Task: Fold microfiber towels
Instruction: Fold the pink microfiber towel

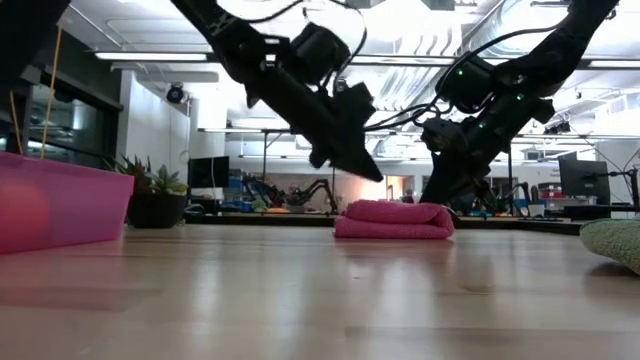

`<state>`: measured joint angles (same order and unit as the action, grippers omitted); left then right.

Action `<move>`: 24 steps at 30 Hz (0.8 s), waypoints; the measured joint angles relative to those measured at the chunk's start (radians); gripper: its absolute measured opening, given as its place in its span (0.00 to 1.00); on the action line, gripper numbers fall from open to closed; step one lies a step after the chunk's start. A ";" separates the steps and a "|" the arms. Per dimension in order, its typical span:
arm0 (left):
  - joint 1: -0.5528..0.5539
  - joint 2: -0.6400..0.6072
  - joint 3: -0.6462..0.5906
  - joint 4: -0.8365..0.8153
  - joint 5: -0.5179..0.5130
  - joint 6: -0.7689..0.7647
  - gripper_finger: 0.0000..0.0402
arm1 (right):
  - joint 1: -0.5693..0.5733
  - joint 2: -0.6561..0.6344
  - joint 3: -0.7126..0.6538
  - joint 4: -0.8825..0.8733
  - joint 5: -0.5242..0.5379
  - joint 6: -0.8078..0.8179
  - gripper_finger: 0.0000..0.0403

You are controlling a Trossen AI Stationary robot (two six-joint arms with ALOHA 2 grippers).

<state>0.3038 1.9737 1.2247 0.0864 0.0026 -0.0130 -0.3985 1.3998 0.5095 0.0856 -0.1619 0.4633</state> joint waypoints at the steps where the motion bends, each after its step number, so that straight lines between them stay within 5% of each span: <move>1: 0.000 0.010 0.000 -0.003 0.000 -0.016 0.00 | 0.000 0.000 0.000 0.001 0.000 0.001 0.00; 24: -0.058 0.115 0.000 -0.092 -0.099 -0.065 0.00 | 0.000 0.000 0.000 0.018 0.000 0.008 0.00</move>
<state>0.2455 2.0888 1.2250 -0.0053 -0.0961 -0.0777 -0.3985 1.3994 0.5095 0.1036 -0.1619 0.4713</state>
